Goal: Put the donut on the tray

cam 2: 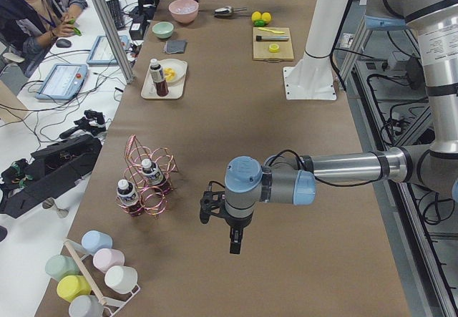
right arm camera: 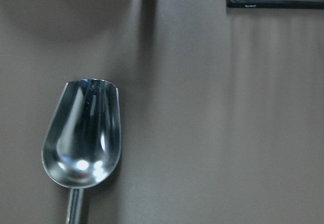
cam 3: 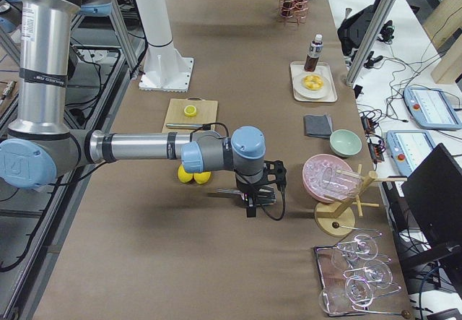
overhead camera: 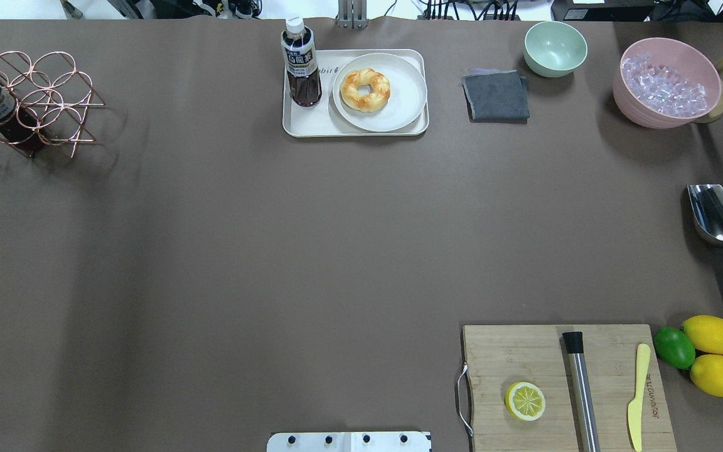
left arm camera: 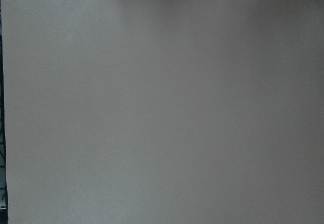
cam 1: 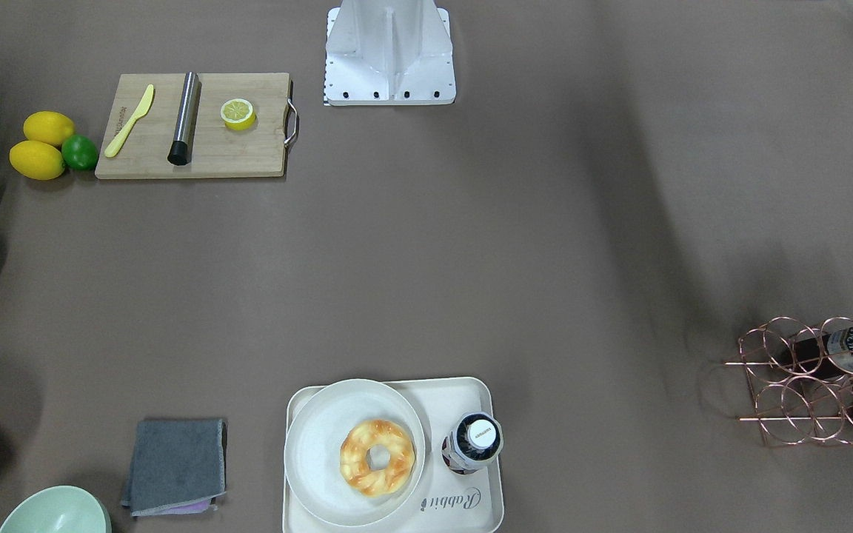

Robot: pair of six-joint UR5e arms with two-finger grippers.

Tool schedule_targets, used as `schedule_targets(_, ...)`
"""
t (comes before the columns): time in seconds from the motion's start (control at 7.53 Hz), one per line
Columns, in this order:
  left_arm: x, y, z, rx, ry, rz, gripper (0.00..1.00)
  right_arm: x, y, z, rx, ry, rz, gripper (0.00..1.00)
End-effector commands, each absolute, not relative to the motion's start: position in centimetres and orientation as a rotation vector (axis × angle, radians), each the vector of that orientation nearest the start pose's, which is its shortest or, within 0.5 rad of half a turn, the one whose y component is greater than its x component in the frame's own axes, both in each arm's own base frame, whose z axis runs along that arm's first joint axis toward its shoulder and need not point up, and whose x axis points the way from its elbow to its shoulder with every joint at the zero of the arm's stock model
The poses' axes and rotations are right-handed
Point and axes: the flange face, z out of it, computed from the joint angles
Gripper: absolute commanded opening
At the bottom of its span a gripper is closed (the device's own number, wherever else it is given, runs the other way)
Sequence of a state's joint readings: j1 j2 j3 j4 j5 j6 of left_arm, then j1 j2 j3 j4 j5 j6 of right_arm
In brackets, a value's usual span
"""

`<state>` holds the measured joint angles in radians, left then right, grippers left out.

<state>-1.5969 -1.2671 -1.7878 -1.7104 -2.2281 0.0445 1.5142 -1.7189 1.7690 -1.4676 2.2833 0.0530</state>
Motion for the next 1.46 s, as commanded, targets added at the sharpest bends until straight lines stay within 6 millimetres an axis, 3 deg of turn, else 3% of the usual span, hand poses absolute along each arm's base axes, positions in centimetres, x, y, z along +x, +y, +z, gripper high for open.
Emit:
schedule_targets(0.0, -8.21, -36.53, 67.59, 0.073, 0.654, 0.035, 0.98, 8.05, -43.25, 63.68, 0.084, -0.687, -0.085, 1.0)
schedule_targets(1.33, -8.2, -36.46, 67.89, 0.067, 0.654, 0.033, 0.98, 7.98, -42.91, 63.92, 0.096, -0.694, -0.086, 1.0)
